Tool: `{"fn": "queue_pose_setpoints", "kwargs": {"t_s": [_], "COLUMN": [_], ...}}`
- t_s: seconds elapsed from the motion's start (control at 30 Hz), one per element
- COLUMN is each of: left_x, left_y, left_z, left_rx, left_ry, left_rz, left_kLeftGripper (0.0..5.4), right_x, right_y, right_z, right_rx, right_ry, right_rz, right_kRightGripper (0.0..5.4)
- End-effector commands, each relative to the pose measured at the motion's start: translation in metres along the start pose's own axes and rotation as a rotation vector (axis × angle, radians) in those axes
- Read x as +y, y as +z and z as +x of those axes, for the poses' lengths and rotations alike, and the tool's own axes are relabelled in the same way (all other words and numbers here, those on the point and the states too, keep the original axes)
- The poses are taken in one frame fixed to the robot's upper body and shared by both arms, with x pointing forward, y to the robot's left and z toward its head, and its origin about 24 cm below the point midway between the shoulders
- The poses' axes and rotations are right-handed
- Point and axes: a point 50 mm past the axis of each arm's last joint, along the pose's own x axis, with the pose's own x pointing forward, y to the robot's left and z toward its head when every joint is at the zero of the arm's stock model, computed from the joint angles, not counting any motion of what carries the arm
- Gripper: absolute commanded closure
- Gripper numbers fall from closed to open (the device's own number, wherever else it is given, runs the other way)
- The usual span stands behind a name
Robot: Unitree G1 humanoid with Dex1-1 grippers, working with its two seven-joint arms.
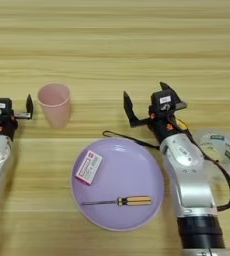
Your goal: Move the objects on the table
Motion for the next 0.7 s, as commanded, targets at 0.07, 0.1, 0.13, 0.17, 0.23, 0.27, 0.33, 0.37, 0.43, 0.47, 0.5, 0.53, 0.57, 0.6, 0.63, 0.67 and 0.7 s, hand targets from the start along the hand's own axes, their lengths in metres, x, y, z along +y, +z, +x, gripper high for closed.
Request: {"fn": "queue_pose_setpoints", "kwargs": {"t_s": [0.07, 0.1, 0.13, 0.17, 0.23, 0.27, 0.33, 0.37, 0.43, 0.47, 0.5, 0.53, 0.57, 0.6, 0.63, 0.67, 0.7], "left_x": [-0.006, -0.007, -0.008, -0.01, -0.012, -0.013, -0.014, -0.015, -0.015, -0.015, -0.015, -0.016, -0.016, -0.016, -0.016, -0.016, -0.016], "left_y": [0.001, 0.001, 0.002, 0.002, 0.002, 0.002, 0.002, 0.002, 0.003, 0.003, 0.003, 0.003, 0.003, 0.003, 0.003, 0.003, 0.003], "left_z": [-0.003, -0.003, -0.003, -0.003, -0.003, -0.004, -0.004, -0.004, -0.004, -0.004, -0.004, -0.005, -0.005, -0.005, -0.005, -0.005, -0.005], "left_rx": [-0.007, -0.007, -0.007, -0.007, -0.006, -0.006, -0.007, -0.007, -0.007, -0.008, -0.008, -0.008, -0.008, -0.008, -0.008, -0.008, -0.008], "left_ry": [-0.003, -0.004, -0.005, -0.006, -0.008, -0.008, -0.008, -0.007, -0.006, -0.005, -0.005, -0.004, -0.004, -0.004, -0.003, -0.002, -0.002], "left_rz": [-0.003, -0.004, -0.005, -0.006, -0.008, -0.01, -0.011, -0.012, -0.011, -0.011, -0.01, -0.01, -0.009, -0.009, -0.009, -0.008, -0.008], "left_kLeftGripper": [0.04, 0.04, 0.04, 0.04, 0.04, 0.04, 0.04, 0.04, 0.04, 0.04, 0.04, 0.04, 0.04, 0.04, 0.04, 0.04, 0.04], "right_x": [-0.015, -0.017, -0.019, -0.02, -0.021, -0.019, -0.013, -0.01, -0.003, 0.0, 0.002, 0.004, 0.004, 0.005, 0.006, 0.008, 0.009], "right_y": [0.013, 0.016, 0.018, 0.02, 0.024, 0.025, 0.027, 0.029, 0.034, 0.036, 0.038, 0.038, 0.038, 0.037, 0.035, 0.032, 0.029], "right_z": [-0.022, -0.027, -0.031, -0.035, -0.043, -0.048, -0.055, -0.059, -0.063, -0.065, -0.067, -0.069, -0.07, -0.071, -0.073, -0.074, -0.074], "right_rx": [0.071, 0.089, 0.102, 0.123, 0.161, 0.192, 0.24, 0.26, 0.29, 0.303, 0.319, 0.342, 0.364, 0.387, 0.422, 0.453, 0.481], "right_ry": [0.108, 0.132, 0.148, 0.18, 0.244, 0.294, 0.378, 0.419, 0.492, 0.523, 0.55, 0.571, 0.584, 0.598, 0.616, 0.628, 0.641], "right_rz": [-0.076, -0.076, -0.075, -0.063, -0.043, -0.018, 0.033, 0.069, 0.149, 0.18, 0.192, 0.192, 0.188, 0.186, 0.183, 0.173, 0.164], "right_kRightGripper": [0.0, 0.0, 0.0, 0.0, 0.0, 0.0, 0.0, 0.0, 0.0, 0.0, 0.0, 0.0, 0.0, 0.0, 0.0, 0.0, 0.0]}}
